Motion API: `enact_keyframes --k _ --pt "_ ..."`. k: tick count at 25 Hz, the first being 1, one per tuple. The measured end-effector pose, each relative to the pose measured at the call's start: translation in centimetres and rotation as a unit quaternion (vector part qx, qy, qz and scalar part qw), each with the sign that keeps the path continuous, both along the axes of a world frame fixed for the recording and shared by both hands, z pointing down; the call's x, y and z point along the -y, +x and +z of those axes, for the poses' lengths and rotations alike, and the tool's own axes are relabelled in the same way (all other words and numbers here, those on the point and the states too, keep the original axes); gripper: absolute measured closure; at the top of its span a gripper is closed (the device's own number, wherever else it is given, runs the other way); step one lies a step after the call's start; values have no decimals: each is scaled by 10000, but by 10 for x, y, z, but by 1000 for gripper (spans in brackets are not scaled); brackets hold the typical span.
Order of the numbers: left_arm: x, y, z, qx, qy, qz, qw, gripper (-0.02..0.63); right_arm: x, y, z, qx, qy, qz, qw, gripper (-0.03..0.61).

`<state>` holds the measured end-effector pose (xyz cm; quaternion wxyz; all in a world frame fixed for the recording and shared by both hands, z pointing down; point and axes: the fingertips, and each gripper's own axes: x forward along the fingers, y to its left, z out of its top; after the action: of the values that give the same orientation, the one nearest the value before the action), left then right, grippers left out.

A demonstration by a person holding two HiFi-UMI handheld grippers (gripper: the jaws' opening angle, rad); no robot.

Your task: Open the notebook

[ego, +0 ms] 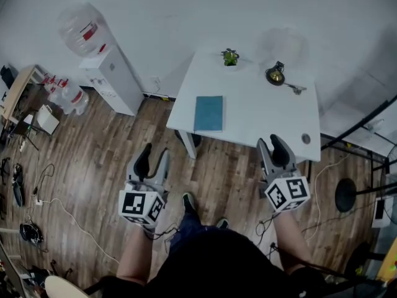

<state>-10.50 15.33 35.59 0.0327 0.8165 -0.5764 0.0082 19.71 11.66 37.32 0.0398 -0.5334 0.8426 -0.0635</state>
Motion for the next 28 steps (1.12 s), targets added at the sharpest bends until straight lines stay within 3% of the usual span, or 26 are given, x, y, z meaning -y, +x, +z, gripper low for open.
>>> enact_keyframes --k 8,13,20,28 --pt "78 -60 33 -100 -264 353 9990 425 60 -42 28 33 -572 487 9972 411" --pt "134 -66 74 66 -569 873 9945 425 96 -62 33 -81 -668 850 9941 417" --pt "185 -4 144 648 -1007 1985 9728 428 120 -53 54 -90 -898 1313 9872 433" --pt "219 88 237 1997 -1326 2695 9327 430 157 -6 78 138 -1094 1287 9855 457"
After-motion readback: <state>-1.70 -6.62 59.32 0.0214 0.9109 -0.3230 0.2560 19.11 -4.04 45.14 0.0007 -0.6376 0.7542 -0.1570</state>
